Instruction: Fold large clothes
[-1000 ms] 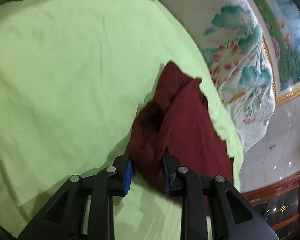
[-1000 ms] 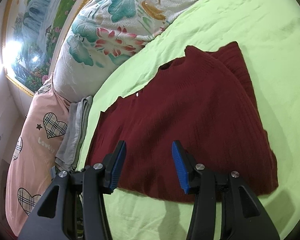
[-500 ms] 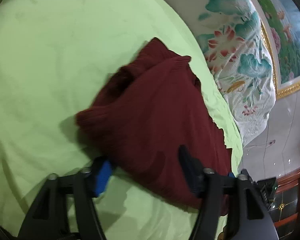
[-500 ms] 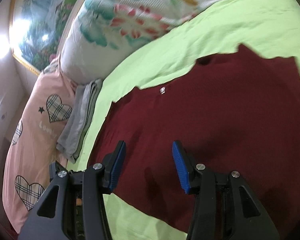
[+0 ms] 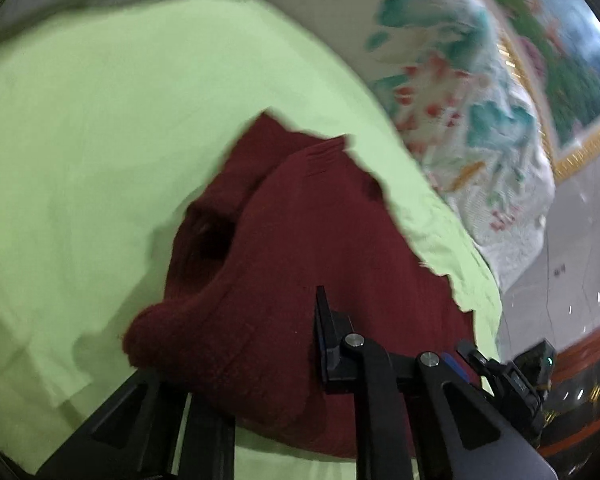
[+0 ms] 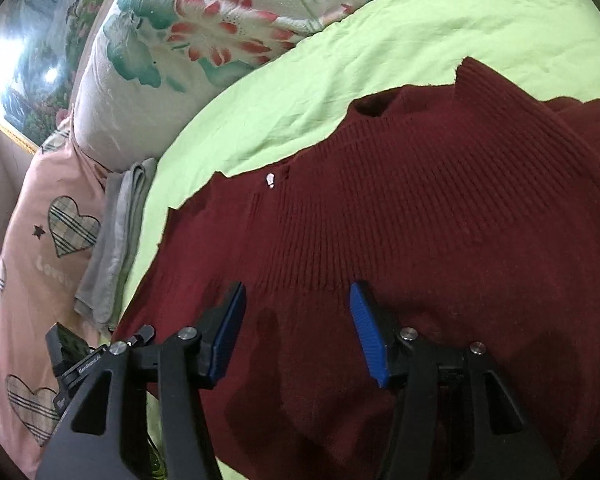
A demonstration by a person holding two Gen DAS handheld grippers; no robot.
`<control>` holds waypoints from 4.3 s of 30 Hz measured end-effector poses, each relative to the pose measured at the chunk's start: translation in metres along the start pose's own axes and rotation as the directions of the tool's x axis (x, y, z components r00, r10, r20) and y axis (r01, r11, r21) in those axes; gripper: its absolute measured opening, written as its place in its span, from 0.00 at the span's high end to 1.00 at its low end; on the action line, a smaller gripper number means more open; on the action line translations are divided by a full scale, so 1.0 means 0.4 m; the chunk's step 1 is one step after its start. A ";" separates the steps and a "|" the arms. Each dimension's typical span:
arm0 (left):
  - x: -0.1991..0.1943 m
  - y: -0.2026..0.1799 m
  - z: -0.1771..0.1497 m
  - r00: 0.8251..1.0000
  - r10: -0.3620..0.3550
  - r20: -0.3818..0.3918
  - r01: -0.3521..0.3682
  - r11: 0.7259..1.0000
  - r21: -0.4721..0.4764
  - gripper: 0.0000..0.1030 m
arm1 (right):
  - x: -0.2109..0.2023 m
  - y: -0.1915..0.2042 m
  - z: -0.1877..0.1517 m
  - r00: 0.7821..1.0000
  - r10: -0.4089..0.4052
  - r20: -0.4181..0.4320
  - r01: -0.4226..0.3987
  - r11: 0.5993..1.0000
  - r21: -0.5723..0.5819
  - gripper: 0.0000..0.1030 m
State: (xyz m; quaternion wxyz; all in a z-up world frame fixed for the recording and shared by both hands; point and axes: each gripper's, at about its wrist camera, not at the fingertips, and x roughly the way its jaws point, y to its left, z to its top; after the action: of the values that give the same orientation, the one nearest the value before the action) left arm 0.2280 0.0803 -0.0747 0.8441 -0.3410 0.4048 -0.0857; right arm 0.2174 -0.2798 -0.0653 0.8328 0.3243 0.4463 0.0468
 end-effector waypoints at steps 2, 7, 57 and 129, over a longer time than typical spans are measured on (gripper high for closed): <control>-0.018 -0.069 0.007 0.999 -0.042 0.014 0.041 0.997 0.062 0.86 | -0.015 -0.010 0.008 0.999 0.043 0.000 -0.043 0.998 0.043 0.46; -0.017 -0.307 -0.031 0.988 -0.153 0.007 0.143 0.944 0.298 0.87 | -0.115 -0.063 0.027 0.973 0.219 0.078 -0.229 0.962 0.151 0.45; 0.191 -0.627 -0.436 0.889 -0.104 -0.447 0.395 0.669 0.630 0.81 | -0.174 -0.225 0.097 0.998 -0.010 0.058 0.008 1.000 0.027 0.88; 0.051 -0.005 0.044 0.955 0.002 -0.297 0.080 0.961 0.266 0.38 | 0.194 0.116 -0.072 0.958 0.196 -0.209 -0.208 0.977 -0.039 0.62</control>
State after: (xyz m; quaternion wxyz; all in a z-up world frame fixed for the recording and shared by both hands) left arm 0.2547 0.0793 -0.0785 0.8117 -0.2118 0.5031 -0.2077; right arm 0.2515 -0.2004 -0.1050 0.7831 0.3361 0.4920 0.1782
